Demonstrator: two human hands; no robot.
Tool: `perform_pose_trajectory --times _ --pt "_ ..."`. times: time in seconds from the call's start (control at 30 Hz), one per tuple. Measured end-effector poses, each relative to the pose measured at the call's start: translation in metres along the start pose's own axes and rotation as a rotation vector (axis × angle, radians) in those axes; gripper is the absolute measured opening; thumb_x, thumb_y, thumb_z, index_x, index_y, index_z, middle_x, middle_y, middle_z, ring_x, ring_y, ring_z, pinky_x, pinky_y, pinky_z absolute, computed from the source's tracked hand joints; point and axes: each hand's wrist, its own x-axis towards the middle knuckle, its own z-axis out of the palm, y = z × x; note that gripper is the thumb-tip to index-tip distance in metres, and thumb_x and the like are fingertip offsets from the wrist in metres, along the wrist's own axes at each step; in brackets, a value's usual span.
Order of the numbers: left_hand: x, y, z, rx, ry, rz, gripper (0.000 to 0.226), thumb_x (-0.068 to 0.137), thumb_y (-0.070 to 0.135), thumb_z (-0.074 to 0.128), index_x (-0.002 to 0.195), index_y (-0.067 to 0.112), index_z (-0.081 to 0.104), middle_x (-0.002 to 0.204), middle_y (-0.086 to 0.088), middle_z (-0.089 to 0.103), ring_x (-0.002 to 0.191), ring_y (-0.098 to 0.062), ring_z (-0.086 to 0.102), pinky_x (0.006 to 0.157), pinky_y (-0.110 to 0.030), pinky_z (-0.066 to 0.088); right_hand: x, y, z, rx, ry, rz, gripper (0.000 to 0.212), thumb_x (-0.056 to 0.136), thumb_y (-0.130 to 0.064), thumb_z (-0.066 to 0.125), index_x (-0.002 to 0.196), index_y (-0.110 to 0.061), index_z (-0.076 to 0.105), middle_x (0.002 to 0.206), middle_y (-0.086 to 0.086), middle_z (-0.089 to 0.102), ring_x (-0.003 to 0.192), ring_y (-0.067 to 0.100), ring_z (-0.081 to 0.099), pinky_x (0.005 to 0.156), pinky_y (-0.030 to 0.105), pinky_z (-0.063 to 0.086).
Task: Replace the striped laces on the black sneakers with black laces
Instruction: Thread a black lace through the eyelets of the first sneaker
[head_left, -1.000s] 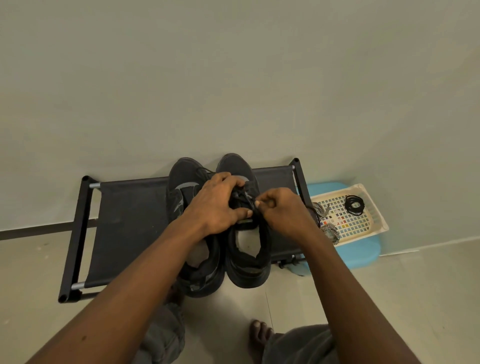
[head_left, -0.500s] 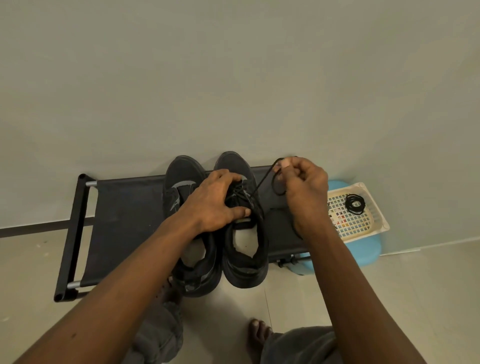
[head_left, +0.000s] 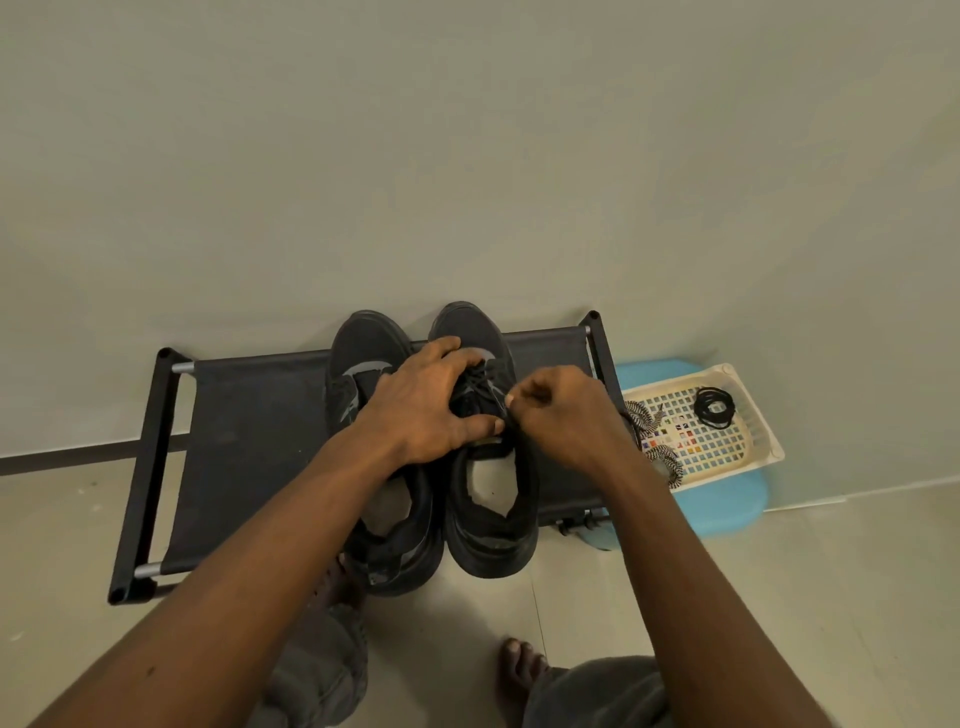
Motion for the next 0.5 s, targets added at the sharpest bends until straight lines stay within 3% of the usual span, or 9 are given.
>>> perform_pose_trajectory --times 0.13,0.23,0.33,0.43,0.5 --pt "-0.001 0.0 -0.001 0.022 -0.023 0.017 0.092 0.085 0.064 0.072 0.16 0.034 0.029 0.174 0.003 0.013 0.157 -0.022 0.023 0.122 -0.059 0.029 0.0 -0.001 -0.003 -0.058 0.036 -0.008 0.016 0.095 -0.028 0.068 0.081 -0.022 0.074 0.08 -0.006 0.071 0.076 0.008 0.066 0.059 0.017 0.043" --pt "-0.002 -0.002 -0.002 0.011 -0.018 0.027 0.096 0.085 0.064 0.072 0.162 0.03 0.025 0.174 0.003 0.015 0.156 -0.022 0.026 0.123 -0.053 0.03 0.0 0.0 -0.005 -0.035 0.073 -0.007 0.025 0.099 -0.028 0.06 0.078 -0.016 0.068 0.074 -0.002 0.067 0.07 0.011 0.062 0.059 0.026 0.042" --pt "-0.002 -0.003 -0.003 0.0 -0.014 0.03 0.102 0.086 0.064 0.072 0.165 0.027 0.02 0.173 0.002 0.017 0.155 -0.023 0.029 0.124 -0.047 0.031 0.005 -0.003 -0.011 0.443 0.153 0.089 0.024 0.1 -0.023 0.053 0.08 -0.014 0.063 0.076 0.002 0.063 0.071 0.018 0.057 0.064 0.032 0.046" --pt "-0.003 -0.002 -0.004 0.021 -0.024 0.036 0.103 0.087 0.065 0.071 0.166 0.025 0.018 0.174 0.002 0.015 0.156 -0.022 0.027 0.125 -0.045 0.029 0.008 -0.008 -0.022 0.837 0.294 0.082 0.025 0.099 -0.017 0.049 0.077 -0.014 0.061 0.078 0.005 0.063 0.067 0.011 0.058 0.056 0.017 0.043" --pt "-0.002 -0.002 -0.004 0.025 -0.028 0.037 0.104 0.087 0.065 0.07 0.166 0.025 0.017 0.174 0.002 0.015 0.157 -0.021 0.026 0.126 -0.045 0.028 0.009 -0.008 -0.025 0.998 0.368 0.081 0.029 0.103 -0.014 0.043 0.081 -0.015 0.062 0.082 0.006 0.069 0.075 0.013 0.065 0.058 0.018 0.045"
